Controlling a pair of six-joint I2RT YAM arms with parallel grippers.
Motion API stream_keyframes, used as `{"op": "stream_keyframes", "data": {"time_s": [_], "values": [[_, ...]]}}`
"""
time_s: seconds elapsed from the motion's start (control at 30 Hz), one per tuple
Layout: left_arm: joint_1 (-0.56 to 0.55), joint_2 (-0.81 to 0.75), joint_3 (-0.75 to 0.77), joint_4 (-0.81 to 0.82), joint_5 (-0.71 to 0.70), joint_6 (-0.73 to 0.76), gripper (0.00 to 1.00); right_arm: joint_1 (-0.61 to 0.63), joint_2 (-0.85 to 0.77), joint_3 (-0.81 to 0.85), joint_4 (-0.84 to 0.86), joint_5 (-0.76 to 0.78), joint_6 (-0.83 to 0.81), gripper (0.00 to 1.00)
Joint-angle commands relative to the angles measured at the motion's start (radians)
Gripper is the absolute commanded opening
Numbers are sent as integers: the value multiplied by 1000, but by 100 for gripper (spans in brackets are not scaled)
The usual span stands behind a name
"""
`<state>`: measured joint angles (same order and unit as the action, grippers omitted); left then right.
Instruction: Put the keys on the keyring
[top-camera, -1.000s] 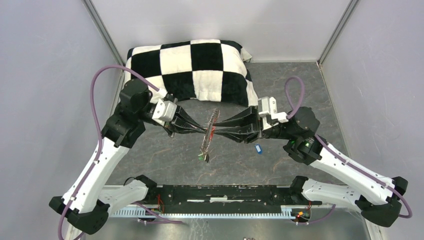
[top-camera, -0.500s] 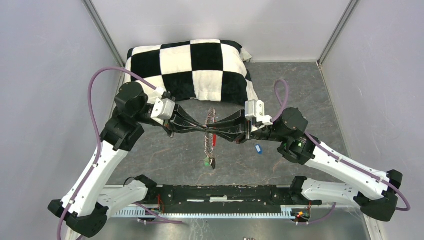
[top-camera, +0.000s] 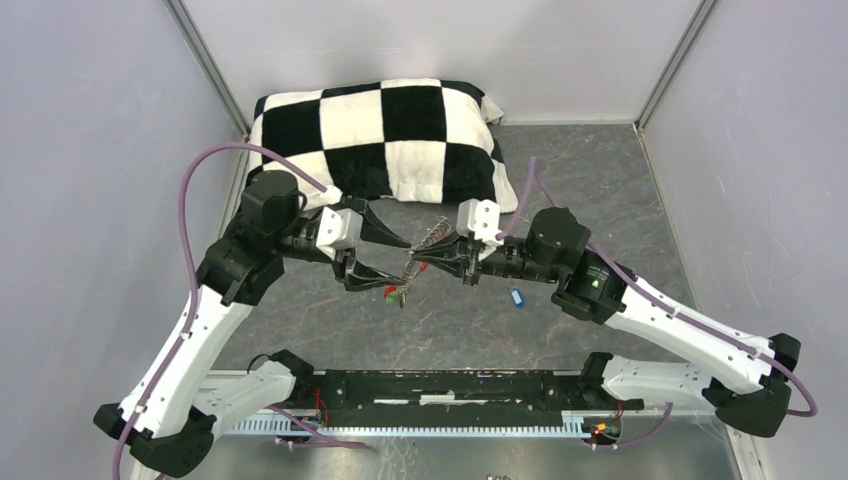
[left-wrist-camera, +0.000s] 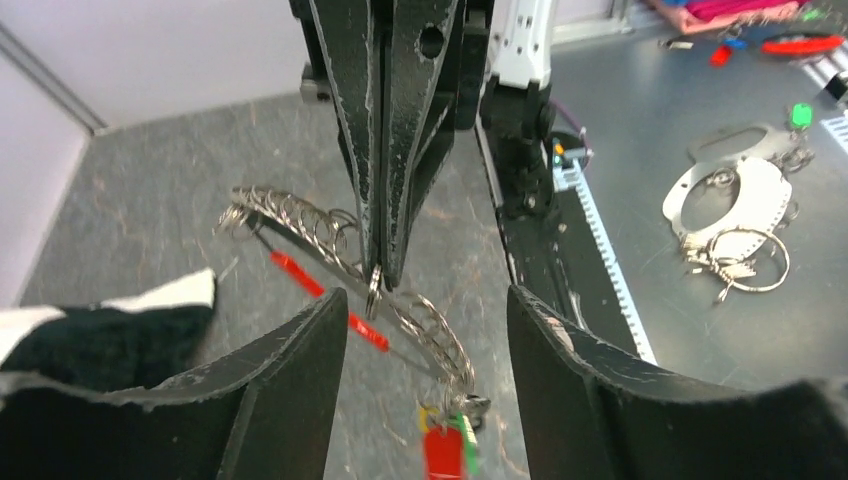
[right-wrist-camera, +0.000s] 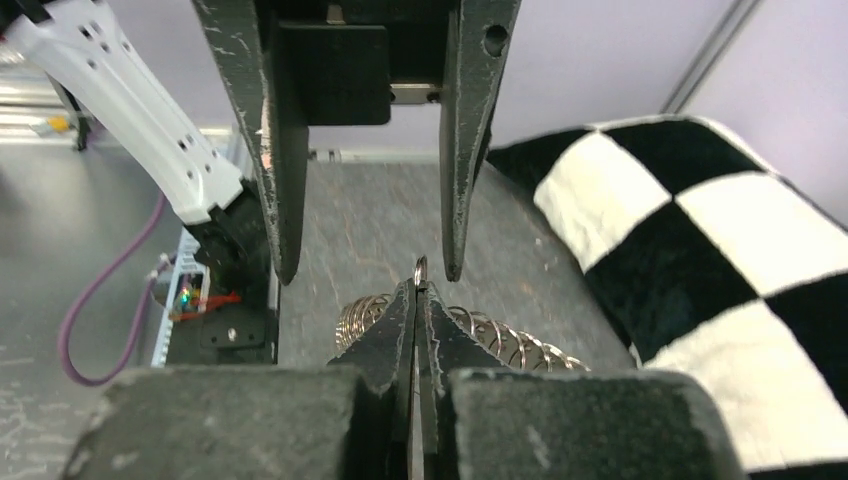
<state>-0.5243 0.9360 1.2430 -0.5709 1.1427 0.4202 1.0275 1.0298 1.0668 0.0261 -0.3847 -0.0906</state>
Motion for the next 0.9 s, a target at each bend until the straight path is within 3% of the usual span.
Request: {"op": "stream_keyframes", "data": {"time_s": [0.0,0.37,0.87], "values": [[-3,22,51,-265,-111,232,65,1,17,105,-164,72,-76,1],[-4,40,43,-270,-176,287,44,2,96,199,-294,34,-96,1],[-31,73,38,-269,-134,340,36,8,169,282,-360,2,-110,1]]}}
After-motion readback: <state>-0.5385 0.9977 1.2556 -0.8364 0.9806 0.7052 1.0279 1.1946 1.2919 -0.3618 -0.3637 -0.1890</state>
